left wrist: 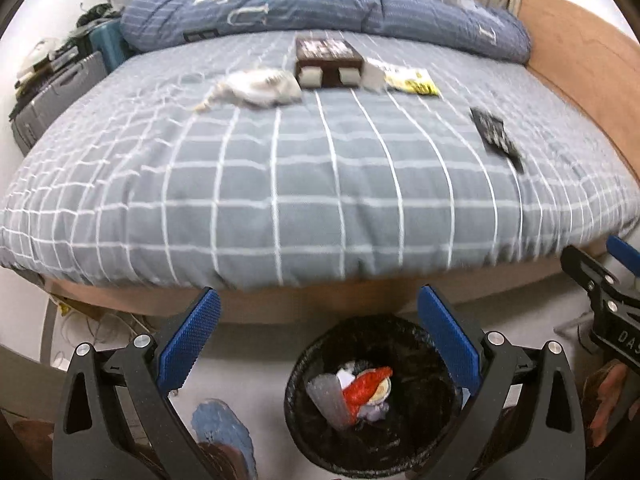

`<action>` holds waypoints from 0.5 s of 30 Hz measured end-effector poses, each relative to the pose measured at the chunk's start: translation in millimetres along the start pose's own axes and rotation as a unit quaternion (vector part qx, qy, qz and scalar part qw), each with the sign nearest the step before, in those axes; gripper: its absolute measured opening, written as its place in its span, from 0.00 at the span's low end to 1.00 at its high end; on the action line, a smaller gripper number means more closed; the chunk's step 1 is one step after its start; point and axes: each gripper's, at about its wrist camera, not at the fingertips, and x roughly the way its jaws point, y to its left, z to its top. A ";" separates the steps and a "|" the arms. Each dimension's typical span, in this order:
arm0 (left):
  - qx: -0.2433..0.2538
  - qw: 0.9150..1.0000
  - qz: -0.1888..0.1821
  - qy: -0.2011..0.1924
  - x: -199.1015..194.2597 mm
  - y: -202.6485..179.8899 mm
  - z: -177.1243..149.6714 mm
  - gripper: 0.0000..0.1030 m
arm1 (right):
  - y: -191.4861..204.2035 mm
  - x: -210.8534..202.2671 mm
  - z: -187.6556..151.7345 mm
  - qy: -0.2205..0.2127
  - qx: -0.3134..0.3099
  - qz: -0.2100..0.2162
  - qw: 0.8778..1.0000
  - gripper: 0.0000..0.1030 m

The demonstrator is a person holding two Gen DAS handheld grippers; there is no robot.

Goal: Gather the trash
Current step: 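Raise both grippers back toward the bed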

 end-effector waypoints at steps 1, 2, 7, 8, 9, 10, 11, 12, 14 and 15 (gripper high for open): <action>-0.003 1.000 0.001 -0.007 -2.2 3.8 5.5 0.94 | -1.0 -0.5 3.6 -0.002 0.003 0.002 1.000 0.91; -0.004 1.000 0.003 -0.013 -3.5 7.3 10.9 0.94 | -1.6 -0.7 6.4 -0.002 0.005 0.007 1.000 0.91; -0.021 0.999 0.015 -0.030 -3.0 27.8 35.6 0.94 | -8.7 -0.1 21.2 -0.012 0.017 0.012 1.000 0.91; -0.026 0.999 0.015 -0.033 -1.4 32.4 41.4 0.94 | -9.7 0.8 24.5 -0.017 0.017 0.010 1.000 0.91; -0.030 0.999 0.016 -0.036 -0.8 36.8 45.6 0.94 | -10.1 2.1 26.7 -0.018 0.017 0.008 1.000 0.91; -0.034 0.999 0.017 -0.038 1.1 42.0 51.0 0.94 | -10.8 5.5 30.6 -0.017 0.015 0.002 1.000 0.91; -0.037 0.998 0.017 -0.037 3.1 45.5 54.5 0.94 | -11.4 8.5 33.8 -0.014 0.014 0.001 1.000 0.91; -0.040 0.998 0.016 -0.036 5.3 49.4 57.8 0.94 | -12.2 11.6 37.0 -0.012 0.015 0.003 1.000 0.91; -0.048 0.998 0.020 -0.036 10.9 57.0 63.9 0.94 | -14.2 17.9 41.7 -0.004 0.016 0.006 1.000 0.89; -0.050 0.998 0.020 -0.034 13.2 59.2 65.8 0.94 | -15.0 20.4 43.0 -0.001 0.017 0.008 1.000 0.88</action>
